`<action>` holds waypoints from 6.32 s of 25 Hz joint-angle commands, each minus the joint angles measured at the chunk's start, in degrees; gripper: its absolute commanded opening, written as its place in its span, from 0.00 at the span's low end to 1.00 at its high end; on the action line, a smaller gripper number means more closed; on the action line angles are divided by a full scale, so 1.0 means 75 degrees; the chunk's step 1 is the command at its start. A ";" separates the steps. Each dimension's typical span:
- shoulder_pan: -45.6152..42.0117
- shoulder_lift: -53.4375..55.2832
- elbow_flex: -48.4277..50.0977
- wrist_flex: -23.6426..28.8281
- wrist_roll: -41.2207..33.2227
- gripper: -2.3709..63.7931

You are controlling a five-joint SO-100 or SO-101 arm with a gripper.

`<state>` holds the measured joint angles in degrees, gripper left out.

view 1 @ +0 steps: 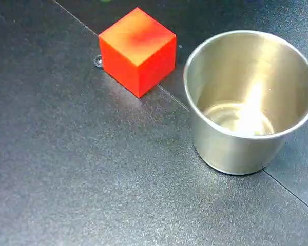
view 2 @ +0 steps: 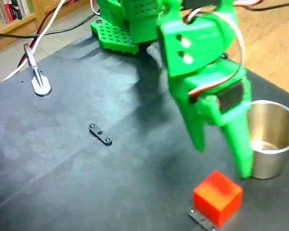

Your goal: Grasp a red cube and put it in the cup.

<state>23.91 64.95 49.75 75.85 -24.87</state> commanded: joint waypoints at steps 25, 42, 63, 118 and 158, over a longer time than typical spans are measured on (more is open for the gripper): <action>0.0105 -0.1336 -0.0504 -0.0094 -0.0832 0.62; 0.0094 -0.2379 -0.1336 -0.0105 -0.0844 0.62; 0.0094 -0.2742 -0.1629 -0.0117 -0.0738 0.23; -0.1828 0.2824 0.1910 -0.0105 0.2555 0.03; -0.2168 0.1723 0.1945 -0.0094 0.2555 0.03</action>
<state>7.29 77.61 65.21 75.50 -6.15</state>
